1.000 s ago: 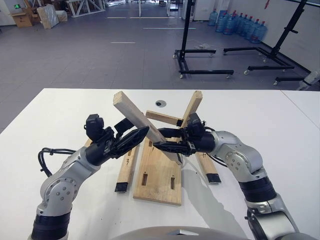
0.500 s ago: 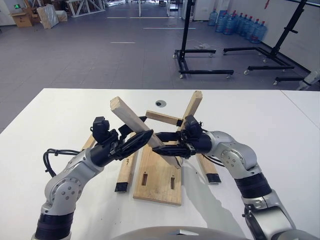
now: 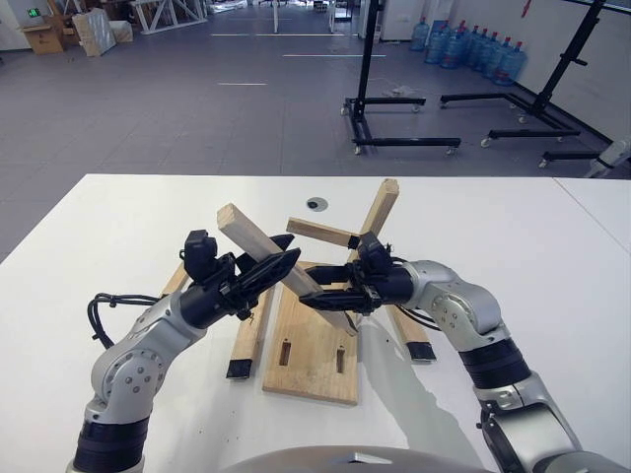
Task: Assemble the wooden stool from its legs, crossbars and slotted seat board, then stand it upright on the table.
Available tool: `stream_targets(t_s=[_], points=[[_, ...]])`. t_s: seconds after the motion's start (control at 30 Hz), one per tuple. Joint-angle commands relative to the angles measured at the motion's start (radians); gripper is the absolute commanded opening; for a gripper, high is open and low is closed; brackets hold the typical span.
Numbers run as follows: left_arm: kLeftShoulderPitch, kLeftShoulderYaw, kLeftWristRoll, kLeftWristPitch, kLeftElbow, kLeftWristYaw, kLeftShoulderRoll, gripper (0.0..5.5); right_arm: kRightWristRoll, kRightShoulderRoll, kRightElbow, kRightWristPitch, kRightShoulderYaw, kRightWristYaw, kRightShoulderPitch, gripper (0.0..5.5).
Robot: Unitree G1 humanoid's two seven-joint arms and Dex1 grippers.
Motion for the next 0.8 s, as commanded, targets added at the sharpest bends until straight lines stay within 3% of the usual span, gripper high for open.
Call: stream_targets(t_s=[0.03,0.53,0.57,0.8], points=[[-0.022,0.004,0.019,-0.012,0.013,0.001,-0.009,2.12,-0.052,0.007,0.015,-0.05,0.005,-0.016,-0.024,2.02],[-0.045,0.009,0.038,-0.028,0.049,-0.06,-0.023,2.12,-0.073,-0.014,-0.016,-0.061,-0.004,-0.049,0.003,2.02],[-0.043,0.009,0.043,-0.031,0.051,-0.061,-0.025,2.12,-0.074,-0.016,-0.016,-0.055,-0.005,-0.056,0.002,2.4],[-0.057,0.039,0.071,-0.051,0.11,-0.085,-0.015,2.03,-0.068,-0.039,-0.022,-0.026,-0.007,-0.061,0.008,3.42]])
